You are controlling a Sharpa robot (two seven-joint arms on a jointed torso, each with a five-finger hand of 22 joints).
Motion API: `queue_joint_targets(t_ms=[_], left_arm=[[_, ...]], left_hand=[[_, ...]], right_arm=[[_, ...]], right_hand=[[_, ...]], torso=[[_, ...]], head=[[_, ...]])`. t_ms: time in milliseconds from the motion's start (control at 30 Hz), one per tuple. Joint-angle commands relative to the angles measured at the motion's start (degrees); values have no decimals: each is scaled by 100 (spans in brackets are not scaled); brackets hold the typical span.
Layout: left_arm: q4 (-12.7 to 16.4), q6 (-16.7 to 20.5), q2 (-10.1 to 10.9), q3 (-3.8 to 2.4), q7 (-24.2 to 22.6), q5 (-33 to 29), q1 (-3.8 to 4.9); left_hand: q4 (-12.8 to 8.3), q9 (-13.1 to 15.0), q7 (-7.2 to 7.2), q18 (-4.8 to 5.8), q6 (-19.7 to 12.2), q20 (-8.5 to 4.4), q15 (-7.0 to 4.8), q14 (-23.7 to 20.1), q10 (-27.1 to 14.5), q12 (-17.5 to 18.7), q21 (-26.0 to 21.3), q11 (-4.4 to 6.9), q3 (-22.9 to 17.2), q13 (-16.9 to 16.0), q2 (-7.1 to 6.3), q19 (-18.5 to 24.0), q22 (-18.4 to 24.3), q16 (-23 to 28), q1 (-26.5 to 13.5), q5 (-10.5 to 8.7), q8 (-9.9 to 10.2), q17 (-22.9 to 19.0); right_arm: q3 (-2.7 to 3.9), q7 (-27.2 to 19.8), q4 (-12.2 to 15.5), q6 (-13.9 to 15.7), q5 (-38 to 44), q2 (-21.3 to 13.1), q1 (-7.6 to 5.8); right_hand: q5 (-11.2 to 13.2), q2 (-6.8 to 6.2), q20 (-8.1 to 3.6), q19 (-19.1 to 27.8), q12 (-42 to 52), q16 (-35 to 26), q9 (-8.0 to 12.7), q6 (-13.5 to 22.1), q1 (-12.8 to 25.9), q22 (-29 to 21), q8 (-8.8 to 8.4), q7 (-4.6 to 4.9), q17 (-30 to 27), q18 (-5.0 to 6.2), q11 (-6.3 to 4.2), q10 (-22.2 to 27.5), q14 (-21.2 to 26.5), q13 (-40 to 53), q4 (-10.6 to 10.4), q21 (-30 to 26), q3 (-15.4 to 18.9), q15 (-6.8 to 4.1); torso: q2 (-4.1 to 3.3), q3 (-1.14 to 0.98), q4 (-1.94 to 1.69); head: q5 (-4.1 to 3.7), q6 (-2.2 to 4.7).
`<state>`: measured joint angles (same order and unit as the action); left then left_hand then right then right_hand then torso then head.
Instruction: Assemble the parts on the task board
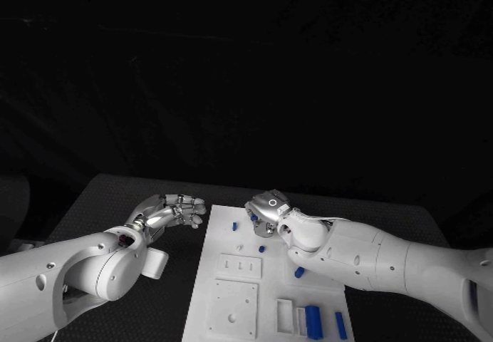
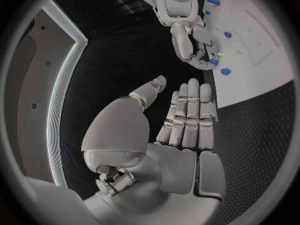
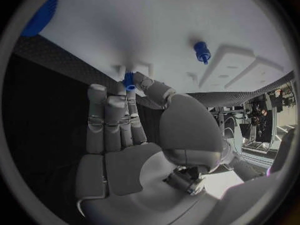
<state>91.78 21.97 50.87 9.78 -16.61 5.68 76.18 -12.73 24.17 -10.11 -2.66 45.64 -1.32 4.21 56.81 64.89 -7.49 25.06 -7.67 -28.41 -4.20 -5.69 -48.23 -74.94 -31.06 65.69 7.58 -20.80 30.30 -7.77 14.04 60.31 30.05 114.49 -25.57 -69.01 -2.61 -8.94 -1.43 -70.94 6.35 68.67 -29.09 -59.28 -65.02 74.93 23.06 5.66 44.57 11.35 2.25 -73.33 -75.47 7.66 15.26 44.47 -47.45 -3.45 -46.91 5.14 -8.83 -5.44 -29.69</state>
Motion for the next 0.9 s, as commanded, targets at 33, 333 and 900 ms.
queue_joint_targets(t_ms=[33,333,900], left_arm=[[18,-72,-6,-5,-27,35,10],[20,-66,-2,-5,-27,35,12],[-2,-60,2,-5,-32,37,12]], left_hand=[[-22,-4,-47,-102,-8,-11,11,44,4,21,32,-36,-9,8,-3,41,-122,32,-75,-32,21,10],[-24,-3,-48,-103,-11,-11,12,44,3,25,34,-38,-12,9,-7,42,-122,36,-79,-33,25,16],[-31,-3,-50,-104,-13,-11,12,45,1,31,37,-40,-21,10,-9,45,-121,44,-79,-33,30,24]], right_arm=[[1,29,-16,-171,85,-24,0],[1,38,48,68,86,-61,0],[205,56,246,558,37,-132,-19]], right_hand=[[-18,-22,-10,-36,-5,35,-11,-37,-43,115,13,6,-9,365,37,-331,7,70,-2,26,-33,-37],[-18,-27,-7,-32,-9,38,-15,-40,-46,114,11,4,-11,365,36,-334,9,72,-6,28,-44,-38],[-18,-79,-9,-40,-19,54,-32,-64,-65,112,9,-5,-17,365,29,-360,13,86,-30,46,-84,-46]], torso=[[-10,8,3],[-19,12,7],[-32,21,16]], head=[[16,-8],[14,14],[31,60]])
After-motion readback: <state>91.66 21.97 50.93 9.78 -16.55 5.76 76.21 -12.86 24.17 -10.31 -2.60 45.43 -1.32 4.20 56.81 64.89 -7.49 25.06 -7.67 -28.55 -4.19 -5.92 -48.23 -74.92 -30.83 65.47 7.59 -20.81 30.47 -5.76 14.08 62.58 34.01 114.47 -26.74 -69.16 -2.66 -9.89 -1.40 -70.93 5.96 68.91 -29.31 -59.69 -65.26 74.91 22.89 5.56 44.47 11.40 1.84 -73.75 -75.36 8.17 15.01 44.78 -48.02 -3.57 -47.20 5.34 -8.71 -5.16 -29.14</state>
